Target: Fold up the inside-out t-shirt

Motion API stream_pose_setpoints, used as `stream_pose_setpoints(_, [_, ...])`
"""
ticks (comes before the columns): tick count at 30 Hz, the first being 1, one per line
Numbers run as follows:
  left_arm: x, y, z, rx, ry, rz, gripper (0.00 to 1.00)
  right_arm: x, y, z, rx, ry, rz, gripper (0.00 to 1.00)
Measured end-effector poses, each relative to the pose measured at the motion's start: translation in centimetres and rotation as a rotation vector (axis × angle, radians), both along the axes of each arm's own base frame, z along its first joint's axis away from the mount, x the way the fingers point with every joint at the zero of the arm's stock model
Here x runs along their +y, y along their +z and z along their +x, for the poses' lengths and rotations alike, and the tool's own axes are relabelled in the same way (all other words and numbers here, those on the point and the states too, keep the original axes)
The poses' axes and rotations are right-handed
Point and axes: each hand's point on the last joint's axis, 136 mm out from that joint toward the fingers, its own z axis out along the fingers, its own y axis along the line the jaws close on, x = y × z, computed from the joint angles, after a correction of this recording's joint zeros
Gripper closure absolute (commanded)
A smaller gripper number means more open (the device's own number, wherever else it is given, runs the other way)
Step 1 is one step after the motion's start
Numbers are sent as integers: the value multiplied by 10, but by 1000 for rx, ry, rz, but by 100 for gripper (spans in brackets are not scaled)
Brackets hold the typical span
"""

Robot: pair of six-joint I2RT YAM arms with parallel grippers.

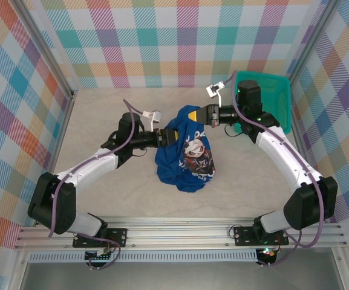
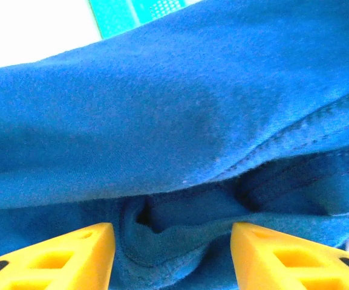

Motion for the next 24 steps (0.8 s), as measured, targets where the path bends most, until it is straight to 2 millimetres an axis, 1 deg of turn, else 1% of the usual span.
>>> stream_pose_setpoints(4, [-3, -8, 2, 12, -10, 2, 65, 0, 0, 0, 0, 0, 0, 100])
stream_pose_setpoints(7, [-4, -8, 1, 12, -20, -3, 83, 0, 0, 0, 0, 0, 0, 100])
stream_pose_setpoints(9, [-5, -6, 1, 7, -22, -8, 91, 0, 0, 1, -3, -5, -3, 100])
stream_pose_setpoints(12, [-2, -6, 2, -14, -11, 12, 96, -1, -2, 3, -13, -21, -20, 100])
stream_pose_setpoints(14, [6, -3, 1, -33, 18, 47, 99, -3, -3, 6, -22, -43, -43, 100])
stream_pose_setpoints(15, [12, 2, 2, -58, 44, 74, 100, -5, -4, 9, -32, -61, -60, 100])
stream_pose_setpoints(16, [19, 12, 2, -96, 75, 101, 100, -7, -5, 14, -45, -93, -84, 100])
stream_pose_setpoints(18, [32, 44, 3, -193, 130, 127, 100, -12, -2, 24, -78, -158, -120, 100])
stream_pose_setpoints(21, [47, 123, 0, -401, 202, 103, 100, -21, 9, 42, -142, -269, -161, 100])
stream_pose_setpoints(24, [59, 202, -10, -594, 250, 55, 100, -33, 25, 60, -212, -387, -195, 100])
